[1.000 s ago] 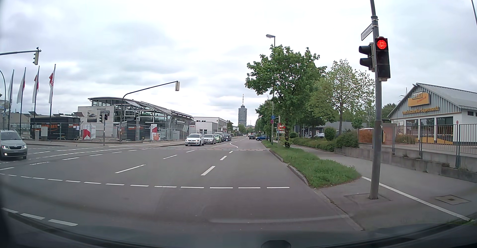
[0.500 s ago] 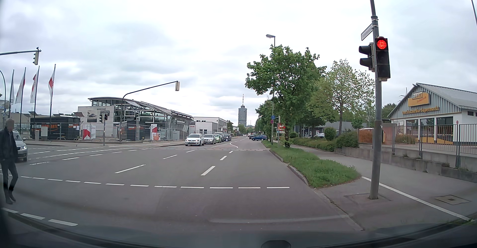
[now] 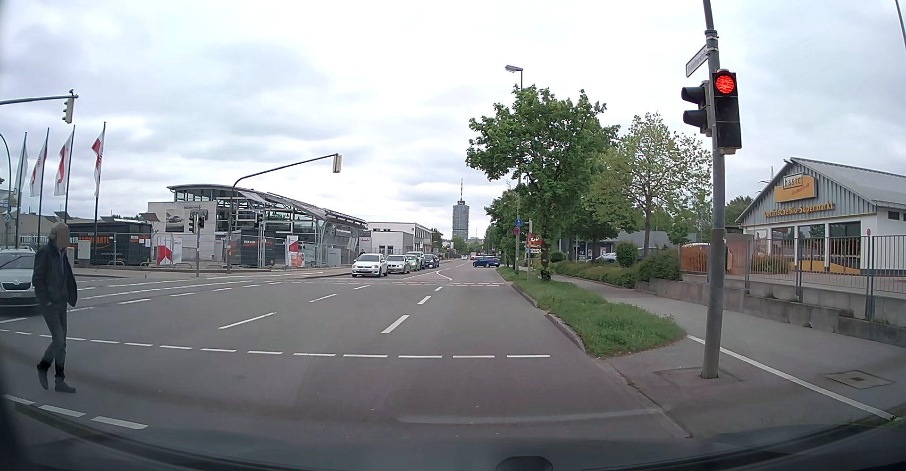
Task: Follow the waypoints while adhering to traffic rules and regulations
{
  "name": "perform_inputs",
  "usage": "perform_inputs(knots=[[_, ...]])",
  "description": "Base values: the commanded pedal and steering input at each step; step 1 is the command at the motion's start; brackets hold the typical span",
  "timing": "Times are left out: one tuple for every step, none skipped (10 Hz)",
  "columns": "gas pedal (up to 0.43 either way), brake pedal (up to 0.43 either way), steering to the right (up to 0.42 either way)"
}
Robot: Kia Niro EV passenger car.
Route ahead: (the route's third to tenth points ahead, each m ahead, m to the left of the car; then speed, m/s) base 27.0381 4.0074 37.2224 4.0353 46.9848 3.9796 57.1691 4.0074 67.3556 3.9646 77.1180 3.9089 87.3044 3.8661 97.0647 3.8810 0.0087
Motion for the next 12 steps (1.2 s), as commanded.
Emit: perform_inputs(knots=[[0.000,0.262,0.002],[0.000,0.262,0.002],[0.000,0.262,0.002],[0.000,0.262,0.002],[0.000,0.262,0.002],[0.000,0.262,0.002],[0.000,0.262,0.002],[0.000,0.262,0.002],[0.000,0.262,0.002],[0.000,0.262,0.002],[0.000,0.262,0.002],[0.000,0.262,0.002]])
